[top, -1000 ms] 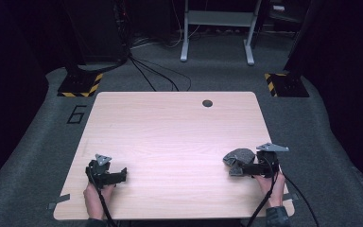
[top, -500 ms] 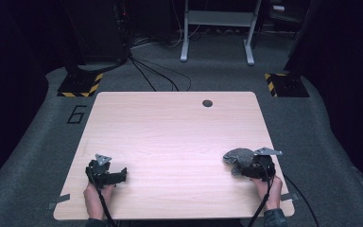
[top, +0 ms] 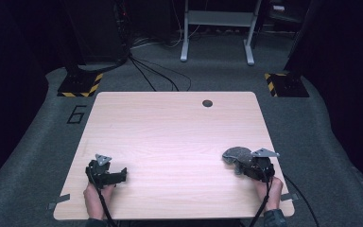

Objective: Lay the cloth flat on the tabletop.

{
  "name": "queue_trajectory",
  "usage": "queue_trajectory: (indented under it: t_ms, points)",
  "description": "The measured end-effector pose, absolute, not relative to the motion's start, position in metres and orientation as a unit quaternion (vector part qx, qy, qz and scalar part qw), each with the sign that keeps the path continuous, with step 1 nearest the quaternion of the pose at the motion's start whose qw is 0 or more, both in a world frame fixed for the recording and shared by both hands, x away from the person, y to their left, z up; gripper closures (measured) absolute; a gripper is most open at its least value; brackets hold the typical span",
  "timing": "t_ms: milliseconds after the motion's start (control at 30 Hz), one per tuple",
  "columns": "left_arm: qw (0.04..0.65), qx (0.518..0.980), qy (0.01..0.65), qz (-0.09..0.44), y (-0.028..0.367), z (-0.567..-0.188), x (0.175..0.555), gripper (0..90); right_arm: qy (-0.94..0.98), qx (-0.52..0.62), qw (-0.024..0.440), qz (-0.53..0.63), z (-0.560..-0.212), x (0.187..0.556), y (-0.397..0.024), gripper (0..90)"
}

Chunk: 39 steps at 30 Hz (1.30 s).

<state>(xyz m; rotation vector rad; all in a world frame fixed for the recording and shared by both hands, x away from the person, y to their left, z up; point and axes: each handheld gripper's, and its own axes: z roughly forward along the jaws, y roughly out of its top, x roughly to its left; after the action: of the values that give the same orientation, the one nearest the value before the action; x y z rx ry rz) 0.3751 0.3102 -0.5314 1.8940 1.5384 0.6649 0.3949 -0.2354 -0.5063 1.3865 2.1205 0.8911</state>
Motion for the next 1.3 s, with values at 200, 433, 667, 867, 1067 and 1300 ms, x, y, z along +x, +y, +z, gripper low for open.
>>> queue_trajectory:
  t_ms: [200,433,667,867,1067,1300]
  points:
    - [0.302,0.714,0.580,0.251,0.310,-0.531,0.375,0.5,0.757,0.503,0.211,0.360,-0.495,0.391,-0.238,55.4]
    - [0.301,0.714,0.582,0.248,0.310,-0.531,0.375,0.5,0.759,0.485,0.217,0.376,-0.480,0.388,-0.229,55.2]
    - [0.301,0.714,0.581,0.250,0.310,-0.531,0.375,0.5,0.765,0.465,0.220,0.389,-0.467,0.385,-0.212,55.0]
    - [0.301,0.714,0.581,0.250,0.310,-0.531,0.375,0.5,0.772,0.441,0.216,0.404,-0.458,0.381,-0.196,54.7]
    - [0.301,0.714,0.580,0.250,0.310,-0.531,0.375,0.5,0.775,0.426,0.200,0.422,-0.456,0.383,-0.181,54.5]
    - [0.301,0.714,0.581,0.250,0.310,-0.531,0.375,0.5,0.779,0.411,0.187,0.435,-0.455,0.385,-0.166,54.5]
